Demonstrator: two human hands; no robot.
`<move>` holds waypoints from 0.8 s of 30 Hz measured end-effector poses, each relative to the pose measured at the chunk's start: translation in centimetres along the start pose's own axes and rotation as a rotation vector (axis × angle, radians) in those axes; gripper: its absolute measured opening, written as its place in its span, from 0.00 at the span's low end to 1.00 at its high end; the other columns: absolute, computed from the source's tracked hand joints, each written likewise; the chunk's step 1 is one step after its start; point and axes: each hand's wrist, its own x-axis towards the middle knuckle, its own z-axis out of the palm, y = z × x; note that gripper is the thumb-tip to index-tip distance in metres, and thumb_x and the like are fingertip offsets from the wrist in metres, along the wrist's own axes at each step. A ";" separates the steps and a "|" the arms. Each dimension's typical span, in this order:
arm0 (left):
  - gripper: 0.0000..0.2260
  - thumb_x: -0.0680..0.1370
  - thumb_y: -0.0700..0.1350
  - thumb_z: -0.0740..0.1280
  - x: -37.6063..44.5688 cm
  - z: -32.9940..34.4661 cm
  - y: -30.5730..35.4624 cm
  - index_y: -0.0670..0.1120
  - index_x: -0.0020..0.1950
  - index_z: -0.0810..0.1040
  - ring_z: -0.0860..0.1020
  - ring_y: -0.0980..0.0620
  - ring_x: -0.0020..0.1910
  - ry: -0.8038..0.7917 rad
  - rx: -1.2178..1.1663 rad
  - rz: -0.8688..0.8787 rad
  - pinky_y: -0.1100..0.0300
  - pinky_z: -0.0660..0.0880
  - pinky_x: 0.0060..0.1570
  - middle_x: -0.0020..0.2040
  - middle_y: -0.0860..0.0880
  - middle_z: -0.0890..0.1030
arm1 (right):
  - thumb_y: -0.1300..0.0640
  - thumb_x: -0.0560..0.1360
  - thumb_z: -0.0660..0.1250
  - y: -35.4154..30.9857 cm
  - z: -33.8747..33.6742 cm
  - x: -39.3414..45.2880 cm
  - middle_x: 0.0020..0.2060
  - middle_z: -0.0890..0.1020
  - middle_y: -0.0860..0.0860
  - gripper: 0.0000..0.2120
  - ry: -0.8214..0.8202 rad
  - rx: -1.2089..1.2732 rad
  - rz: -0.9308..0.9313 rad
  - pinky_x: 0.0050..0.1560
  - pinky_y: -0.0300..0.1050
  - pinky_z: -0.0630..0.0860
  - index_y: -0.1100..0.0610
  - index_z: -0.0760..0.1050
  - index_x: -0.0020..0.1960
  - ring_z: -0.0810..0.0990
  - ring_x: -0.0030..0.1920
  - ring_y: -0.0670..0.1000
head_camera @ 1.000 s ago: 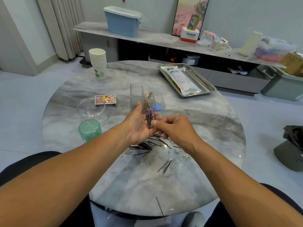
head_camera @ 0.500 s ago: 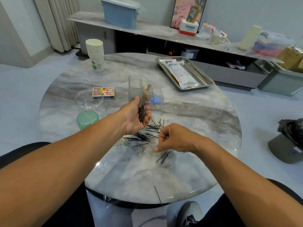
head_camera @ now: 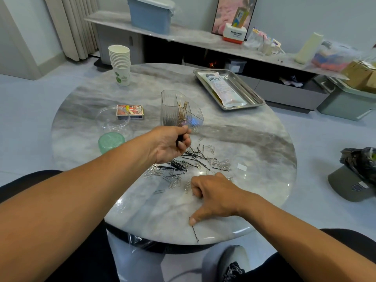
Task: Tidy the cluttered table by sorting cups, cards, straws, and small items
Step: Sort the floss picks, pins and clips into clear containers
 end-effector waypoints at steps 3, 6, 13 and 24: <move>0.08 0.85 0.45 0.61 0.0 0.0 0.0 0.43 0.48 0.75 0.75 0.56 0.28 0.000 0.031 0.027 0.70 0.71 0.25 0.34 0.49 0.74 | 0.35 0.61 0.79 0.7 -1.1 0.5 0.39 0.76 0.43 0.27 0.159 0.037 0.115 0.49 0.47 0.65 0.48 0.69 0.46 0.75 0.41 0.46; 0.09 0.84 0.47 0.62 -0.1 -0.3 0.1 0.43 0.50 0.76 0.76 0.54 0.32 0.009 0.023 0.025 0.68 0.73 0.27 0.35 0.48 0.75 | 0.40 0.66 0.79 2.9 -2.2 0.9 0.42 0.76 0.41 0.20 0.215 0.168 0.250 0.55 0.46 0.69 0.44 0.76 0.51 0.76 0.46 0.46; 0.11 0.84 0.48 0.63 -0.1 -0.5 0.4 0.42 0.48 0.76 0.79 0.55 0.28 0.065 0.018 0.025 0.70 0.65 0.19 0.36 0.47 0.77 | 0.46 0.66 0.81 4.4 -4.5 0.0 0.51 0.76 0.41 0.24 -0.002 0.173 0.169 0.57 0.43 0.71 0.36 0.80 0.60 0.75 0.49 0.40; 0.12 0.84 0.50 0.62 0.0 0.2 0.0 0.44 0.46 0.75 0.72 0.57 0.25 0.050 0.099 -0.002 0.70 0.60 0.19 0.32 0.49 0.74 | 0.50 0.72 0.77 2.8 -3.2 2.5 0.45 0.83 0.44 0.08 0.030 0.062 0.118 0.49 0.42 0.70 0.46 0.85 0.50 0.79 0.47 0.44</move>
